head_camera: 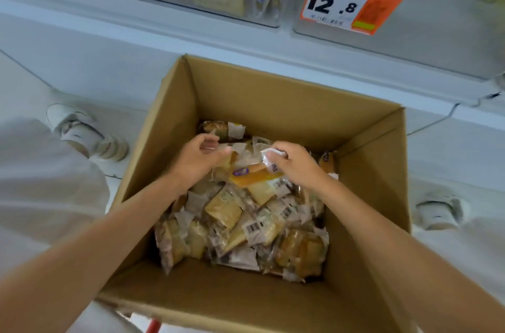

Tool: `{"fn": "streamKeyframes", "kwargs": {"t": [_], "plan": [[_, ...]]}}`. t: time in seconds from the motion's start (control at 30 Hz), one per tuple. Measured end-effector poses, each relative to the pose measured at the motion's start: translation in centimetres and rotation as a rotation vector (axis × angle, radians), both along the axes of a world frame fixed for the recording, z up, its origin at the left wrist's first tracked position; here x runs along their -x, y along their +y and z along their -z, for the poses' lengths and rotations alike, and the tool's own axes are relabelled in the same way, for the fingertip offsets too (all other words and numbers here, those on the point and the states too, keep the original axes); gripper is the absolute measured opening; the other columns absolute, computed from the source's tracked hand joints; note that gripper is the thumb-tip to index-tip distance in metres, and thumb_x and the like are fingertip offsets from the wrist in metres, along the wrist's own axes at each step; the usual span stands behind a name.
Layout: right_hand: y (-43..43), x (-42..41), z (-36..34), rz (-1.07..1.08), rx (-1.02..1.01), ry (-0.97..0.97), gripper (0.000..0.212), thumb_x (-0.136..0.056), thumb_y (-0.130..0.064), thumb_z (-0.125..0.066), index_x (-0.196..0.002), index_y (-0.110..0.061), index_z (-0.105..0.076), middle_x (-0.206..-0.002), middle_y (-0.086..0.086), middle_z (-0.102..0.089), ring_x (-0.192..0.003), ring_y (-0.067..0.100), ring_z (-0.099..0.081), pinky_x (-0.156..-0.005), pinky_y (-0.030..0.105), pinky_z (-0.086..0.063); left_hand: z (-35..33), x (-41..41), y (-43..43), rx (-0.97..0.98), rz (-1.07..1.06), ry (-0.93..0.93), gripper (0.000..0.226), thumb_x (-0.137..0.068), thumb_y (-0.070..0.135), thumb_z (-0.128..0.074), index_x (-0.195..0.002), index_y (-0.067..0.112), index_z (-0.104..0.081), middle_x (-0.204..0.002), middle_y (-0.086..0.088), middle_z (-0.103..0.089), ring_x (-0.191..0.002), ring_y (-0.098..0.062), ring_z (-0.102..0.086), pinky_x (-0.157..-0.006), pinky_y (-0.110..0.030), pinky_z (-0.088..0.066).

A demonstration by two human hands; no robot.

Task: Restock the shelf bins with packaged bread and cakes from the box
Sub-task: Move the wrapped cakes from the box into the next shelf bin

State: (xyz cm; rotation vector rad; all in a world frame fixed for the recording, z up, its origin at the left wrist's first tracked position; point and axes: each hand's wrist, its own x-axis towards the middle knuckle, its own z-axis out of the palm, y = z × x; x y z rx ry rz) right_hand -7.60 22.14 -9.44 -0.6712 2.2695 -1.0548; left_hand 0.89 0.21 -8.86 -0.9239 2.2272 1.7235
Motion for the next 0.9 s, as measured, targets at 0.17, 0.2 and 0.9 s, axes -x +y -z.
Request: {"fn": "streamKeyframes", "kwargs": {"t": [0.17, 0.2, 0.9], "plan": [[1.5, 1.6, -3.9, 0.210, 0.238, -0.438, 0.024, -0.100, -0.034, -0.052, -0.093, -0.015, -0.067, -0.091, 0.011, -0.069, -0.086, 0.019, -0.065, -0.078, 0.035, -0.047, -1.7, -0.1, 1.6, -0.455, 0.192, -0.108, 0.063, -0.068, 0.041, -0.084, -0.123, 0.021, -0.060, -0.118, 0.000, -0.070, -0.113, -0.019, -0.064, -0.100, -0.036, -0.048], [1.5, 1.7, -3.9, 0.249, 0.257, -0.531, 0.026, -0.099, -0.037, -0.052, -0.100, -0.016, -0.067, -0.102, 0.013, -0.071, -0.097, 0.025, -0.067, -0.086, 0.041, -0.049, -1.8, -0.1, 1.9, -0.511, 0.188, -0.110, 0.054, -0.071, 0.035, -0.082, -0.119, 0.018, -0.063, -0.115, -0.004, -0.072, -0.109, -0.021, -0.067, -0.099, -0.039, -0.050], [1.4, 0.5, 5.1, -0.289, -0.408, 0.033, 0.030, -0.102, -0.030, -0.047, -0.087, -0.013, -0.067, -0.077, 0.005, -0.065, -0.067, 0.018, -0.056, -0.062, 0.036, -0.043, 0.9, -1.0, -0.8, -0.161, -0.135, 0.072, 0.023, -0.097, 0.017, -0.057, -0.120, 0.019, -0.054, -0.108, 0.002, -0.065, -0.100, -0.017, -0.065, -0.076, -0.030, -0.057]]}}
